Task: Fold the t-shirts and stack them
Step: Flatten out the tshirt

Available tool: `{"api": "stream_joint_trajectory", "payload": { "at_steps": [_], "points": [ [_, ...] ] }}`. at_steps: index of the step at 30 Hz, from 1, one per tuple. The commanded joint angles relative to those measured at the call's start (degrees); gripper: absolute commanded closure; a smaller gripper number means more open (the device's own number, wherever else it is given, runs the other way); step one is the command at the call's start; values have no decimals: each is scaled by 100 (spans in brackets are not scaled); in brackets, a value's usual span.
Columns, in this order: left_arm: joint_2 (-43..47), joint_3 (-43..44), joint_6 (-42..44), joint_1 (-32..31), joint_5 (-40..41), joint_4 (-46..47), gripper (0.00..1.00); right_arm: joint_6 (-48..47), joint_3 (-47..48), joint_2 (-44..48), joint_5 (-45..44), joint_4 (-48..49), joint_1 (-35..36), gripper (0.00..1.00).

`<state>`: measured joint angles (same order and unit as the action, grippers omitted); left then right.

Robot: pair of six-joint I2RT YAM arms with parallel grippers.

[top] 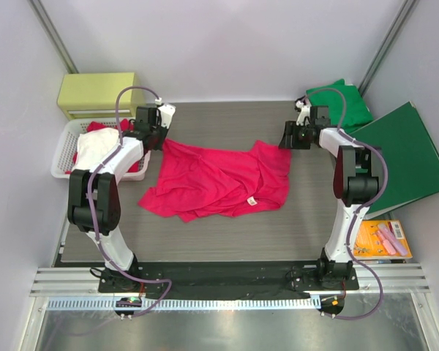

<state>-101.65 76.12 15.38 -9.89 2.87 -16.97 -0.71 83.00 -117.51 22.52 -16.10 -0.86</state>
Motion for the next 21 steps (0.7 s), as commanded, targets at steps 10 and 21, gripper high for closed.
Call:
{"api": "stream_joint_trajectory", "payload": {
  "at_steps": [10,21],
  "points": [
    [233,8,-34,5,-68,168,100,159,217,-246,287,116,86,99],
    [180,-36,-70,-4,-129,159,100,-342,-644,1729,1094,-411,919,99]
  ]
}}
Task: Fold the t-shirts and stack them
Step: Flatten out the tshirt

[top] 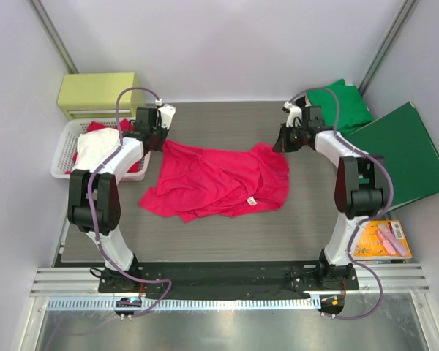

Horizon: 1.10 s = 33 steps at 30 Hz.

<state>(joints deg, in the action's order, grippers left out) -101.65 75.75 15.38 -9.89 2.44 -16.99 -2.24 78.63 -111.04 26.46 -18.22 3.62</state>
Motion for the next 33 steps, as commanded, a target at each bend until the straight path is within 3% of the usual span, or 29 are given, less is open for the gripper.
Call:
{"api": "stream_joint_trajectory", "payload": {
  "at_steps": [1,3,4,5,6,9,10,16,22,33],
  "points": [
    [171,2,-79,-4,-86,161,100,-189,-295,1198,781,-243,560,99],
    [171,2,-70,-4,-94,161,100,-128,-576,1435,1105,-314,780,99],
    [163,2,-70,-4,-94,161,100,-58,-647,1471,1299,-349,824,93],
    [163,2,-70,-13,-86,161,100,4,-760,1498,1448,-393,842,79],
    [171,2,-61,-4,-86,161,100,22,-805,1507,1598,-471,860,52],
    [163,2,-43,-4,-77,161,100,-214,-911,1621,1609,-700,851,34],
    [171,-7,-35,-4,-85,153,100,-433,-946,1717,1295,-718,834,32],
    [136,19,-43,-13,-103,153,100,-628,-797,1613,993,-736,465,29],
    [136,-33,-35,-22,-103,153,100,-453,-454,1068,1177,-587,412,42],
    [101,-51,-52,-57,-86,135,100,-374,-366,883,370,-350,1799,51]
  ]
}}
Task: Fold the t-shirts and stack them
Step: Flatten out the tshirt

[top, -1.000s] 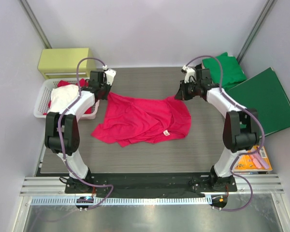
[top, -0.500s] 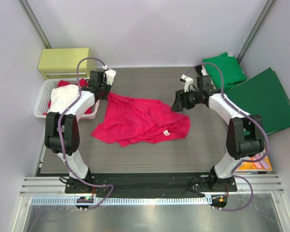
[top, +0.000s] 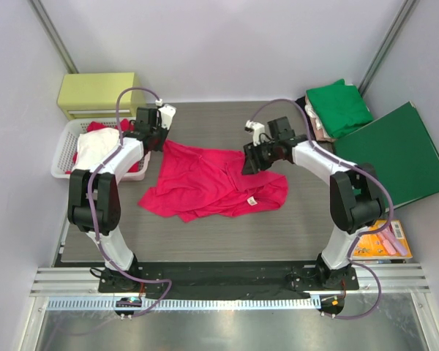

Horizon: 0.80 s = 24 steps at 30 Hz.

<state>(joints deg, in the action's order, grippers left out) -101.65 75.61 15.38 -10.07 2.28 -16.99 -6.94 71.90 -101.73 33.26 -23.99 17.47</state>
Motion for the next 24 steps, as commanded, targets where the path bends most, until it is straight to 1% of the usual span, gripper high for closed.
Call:
{"api": "stream_joint_trajectory", "payload": {
  "at_steps": [1,4,11,20,21,22,23,24],
  "points": [
    [84,-38,-52,-48,-70,135,100,96,403,-153,-354,228,502,51],
    [101,-56,-52,-66,-44,135,100,61,570,-434,-512,210,747,51],
    [206,-117,27,-83,18,117,100,35,720,-962,-609,228,915,54],
    [154,-73,9,-75,-9,117,100,-71,589,-1182,-812,316,1135,54],
    [154,-73,9,-75,-9,117,100,-71,580,-1182,-821,324,1153,58],
    [163,-82,27,-75,0,100,100,-71,571,-1191,-821,351,1162,82],
    [163,-73,27,-75,0,100,100,-62,554,-1182,-899,368,1170,96],
    [171,-91,27,-75,0,100,100,-44,536,-1147,-943,377,1179,99]
  ]
}}
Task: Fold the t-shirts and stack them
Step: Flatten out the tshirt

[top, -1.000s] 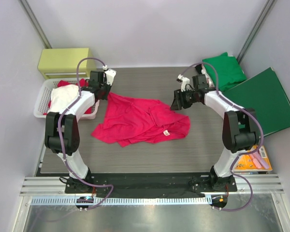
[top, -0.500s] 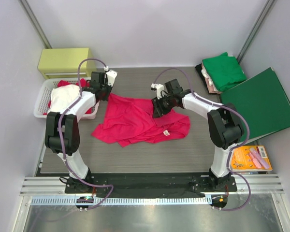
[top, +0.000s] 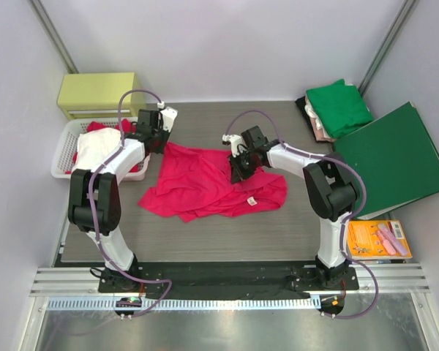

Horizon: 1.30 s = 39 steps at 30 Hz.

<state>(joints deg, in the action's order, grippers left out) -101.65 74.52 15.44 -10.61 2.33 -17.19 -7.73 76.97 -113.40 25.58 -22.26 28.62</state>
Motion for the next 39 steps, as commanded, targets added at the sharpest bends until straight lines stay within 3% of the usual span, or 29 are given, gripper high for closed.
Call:
{"api": "stream_joint_trajectory", "payload": {
  "at_steps": [1,8,15,21,27,34,39],
  "points": [
    [180,10,29,-20,-4,119,100,34,29,38,-211,205,73,99],
    [259,-113,29,-20,-74,102,100,-142,-6,836,-985,284,-146,99],
    [715,-324,29,-29,-215,-240,100,-211,-348,2522,-1309,407,-1121,99],
    [2349,-606,-287,-37,-698,-442,100,-651,-1377,4466,-1794,539,-1377,99],
    [2667,-149,-252,-38,-681,-768,100,-520,-1518,4547,-1416,372,-1368,99],
    [2457,-122,-428,-46,-865,-961,100,-467,-1325,4389,-1275,380,-1377,99],
    [2115,-236,-437,-397,-998,-1181,100,-475,-1413,4344,-1292,415,-1377,99]
  ]
}}
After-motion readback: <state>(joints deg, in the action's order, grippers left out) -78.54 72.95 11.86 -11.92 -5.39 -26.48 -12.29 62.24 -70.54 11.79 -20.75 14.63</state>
